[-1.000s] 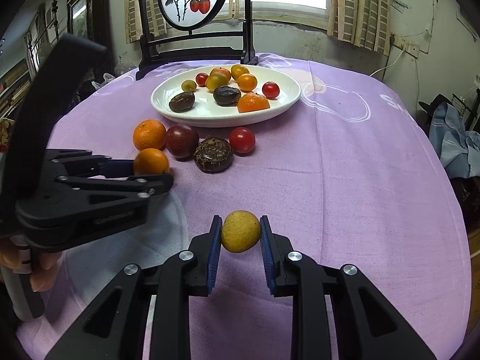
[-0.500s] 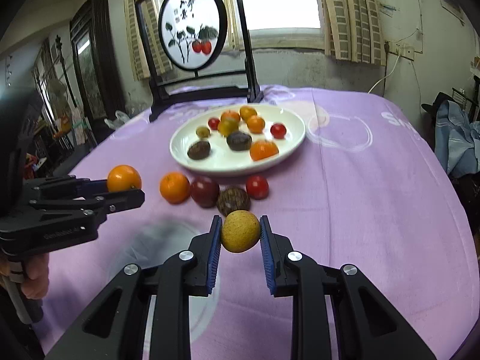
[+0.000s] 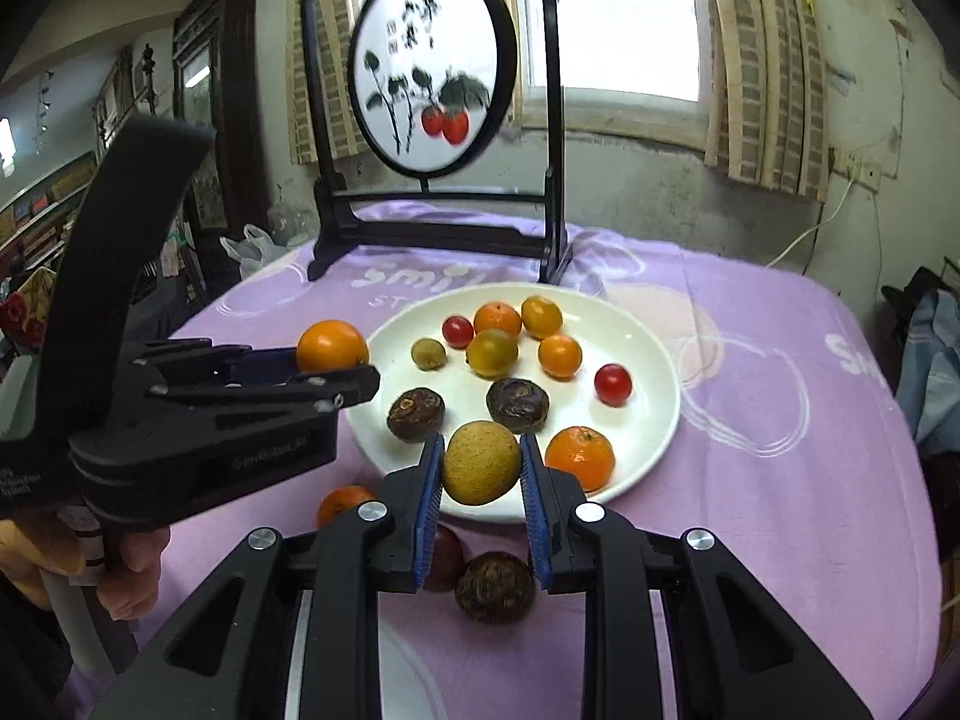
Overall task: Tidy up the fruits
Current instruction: 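Carry both fruits over the white plate and open both grippers, then grasp the remaining dark brown fruit with the right gripper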
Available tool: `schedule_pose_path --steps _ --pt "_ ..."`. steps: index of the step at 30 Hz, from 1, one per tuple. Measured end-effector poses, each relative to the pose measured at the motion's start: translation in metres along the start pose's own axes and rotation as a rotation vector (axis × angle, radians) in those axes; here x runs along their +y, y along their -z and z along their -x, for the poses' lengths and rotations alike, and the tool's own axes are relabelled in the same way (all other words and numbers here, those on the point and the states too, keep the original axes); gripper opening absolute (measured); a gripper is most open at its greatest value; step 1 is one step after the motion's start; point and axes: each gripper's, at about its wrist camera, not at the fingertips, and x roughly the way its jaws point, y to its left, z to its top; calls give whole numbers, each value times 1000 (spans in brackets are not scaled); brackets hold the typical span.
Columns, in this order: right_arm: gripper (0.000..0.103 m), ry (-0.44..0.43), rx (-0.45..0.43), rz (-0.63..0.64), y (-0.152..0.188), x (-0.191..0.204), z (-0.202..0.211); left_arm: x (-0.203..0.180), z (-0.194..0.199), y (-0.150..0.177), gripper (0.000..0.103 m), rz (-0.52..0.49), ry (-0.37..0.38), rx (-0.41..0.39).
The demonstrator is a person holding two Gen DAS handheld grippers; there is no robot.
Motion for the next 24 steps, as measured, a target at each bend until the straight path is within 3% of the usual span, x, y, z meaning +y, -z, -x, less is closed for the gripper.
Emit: schedule_pose_path --steps 3,8,10,11,12,18,24 --pt "26 24 49 -27 2 -4 -35 7 -26 -6 39 36 -27 30" --pt "26 27 77 -46 5 -6 -59 14 -53 -9 39 63 -43 64" --pt "34 26 75 -61 4 -7 -65 15 -60 -10 39 71 -45 69" --pt "46 12 76 -69 4 -8 -67 15 -63 -10 46 75 -48 76" --pt "47 13 72 -76 4 -8 -66 15 -62 -11 59 82 -51 73" --pt "47 9 51 -89 9 -11 -46 11 -19 -10 71 80 -54 -35" --pt "51 -2 53 -120 27 -16 -14 1 16 14 72 62 -33 -60"
